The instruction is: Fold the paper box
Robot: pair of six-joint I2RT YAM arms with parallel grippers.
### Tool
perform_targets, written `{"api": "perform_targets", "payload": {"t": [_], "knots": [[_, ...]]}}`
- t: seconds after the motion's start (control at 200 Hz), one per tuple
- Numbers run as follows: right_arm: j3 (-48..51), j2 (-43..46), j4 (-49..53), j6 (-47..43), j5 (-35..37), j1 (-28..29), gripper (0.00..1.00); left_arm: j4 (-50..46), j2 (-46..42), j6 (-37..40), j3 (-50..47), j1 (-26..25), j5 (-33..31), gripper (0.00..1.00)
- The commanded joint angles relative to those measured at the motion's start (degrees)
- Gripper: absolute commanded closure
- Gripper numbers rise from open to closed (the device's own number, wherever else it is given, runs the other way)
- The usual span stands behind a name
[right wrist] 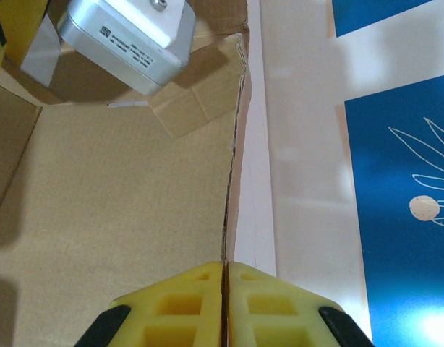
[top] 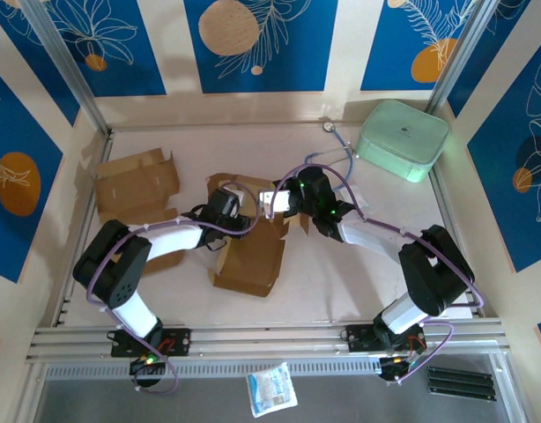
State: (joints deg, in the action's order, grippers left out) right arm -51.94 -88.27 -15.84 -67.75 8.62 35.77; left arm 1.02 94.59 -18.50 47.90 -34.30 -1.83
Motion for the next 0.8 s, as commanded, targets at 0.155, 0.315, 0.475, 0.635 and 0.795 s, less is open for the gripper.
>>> {"api": "perform_targets", "payload": {"t": [0.155,0.315,0.475,0.635,0.795], "knots": [[1.16,1.39,0.21,0.30,-1.06,0.35,0.91,7.38,3.50,1.18,-1.51,-0.49,9.88,0.57],[1.97,1.58,-0.25,0.31,-0.64,0.35,0.91,8.58,6.40,0.26,-1.55,-0.53,12.14,0.59],[2.86,2.61,-0.58,-0.32,0.08,0.33,0.91,8.08,0.10,-0.38,-2.71,-0.46,10.28,0.54],[3.44,3.18,-1.59,-1.16,1.15,0.13,0.91,-3.14,-12.77,0.60,-0.70,0.22,1.65,0.46],[3.54,3.27,-1.65,-1.00,1.13,-0.17,0.90,-19.62,-19.61,5.15,5.62,5.32,-2.03,0.39]]}}
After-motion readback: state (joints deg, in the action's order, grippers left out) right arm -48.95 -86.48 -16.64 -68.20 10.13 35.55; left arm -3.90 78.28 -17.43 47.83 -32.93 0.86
